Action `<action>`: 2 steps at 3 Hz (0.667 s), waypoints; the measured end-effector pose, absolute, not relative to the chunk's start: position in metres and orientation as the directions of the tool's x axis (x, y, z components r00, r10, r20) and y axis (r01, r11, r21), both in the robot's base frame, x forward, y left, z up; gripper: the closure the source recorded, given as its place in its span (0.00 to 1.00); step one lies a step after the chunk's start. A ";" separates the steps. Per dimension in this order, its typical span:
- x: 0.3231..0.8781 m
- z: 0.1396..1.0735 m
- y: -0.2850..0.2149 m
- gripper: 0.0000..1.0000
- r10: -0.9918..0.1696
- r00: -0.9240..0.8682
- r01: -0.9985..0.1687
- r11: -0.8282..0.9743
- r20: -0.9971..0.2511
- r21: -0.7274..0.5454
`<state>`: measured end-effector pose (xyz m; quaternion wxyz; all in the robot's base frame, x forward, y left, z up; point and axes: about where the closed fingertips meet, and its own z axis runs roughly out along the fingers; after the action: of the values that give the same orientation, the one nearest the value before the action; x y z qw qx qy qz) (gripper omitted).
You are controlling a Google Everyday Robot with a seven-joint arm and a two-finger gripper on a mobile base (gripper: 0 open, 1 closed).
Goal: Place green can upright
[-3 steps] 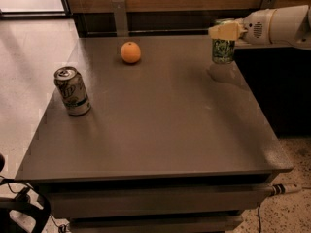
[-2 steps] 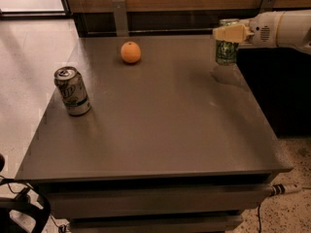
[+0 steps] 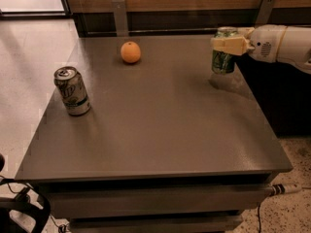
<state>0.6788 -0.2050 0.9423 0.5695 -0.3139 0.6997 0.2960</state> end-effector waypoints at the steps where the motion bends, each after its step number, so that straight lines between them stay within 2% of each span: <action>1: 0.660 0.941 -0.195 1.00 -0.095 -0.109 -0.799 0.601 -0.989 0.030; 2: 0.645 0.938 -0.183 1.00 -0.105 -0.078 -0.816 0.578 -0.991 0.003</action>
Offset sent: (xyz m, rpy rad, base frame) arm -0.0536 0.0287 -0.0101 -0.0055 -0.1043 0.0861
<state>0.6449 -0.1834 0.9375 0.5850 -0.3443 0.6685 0.3037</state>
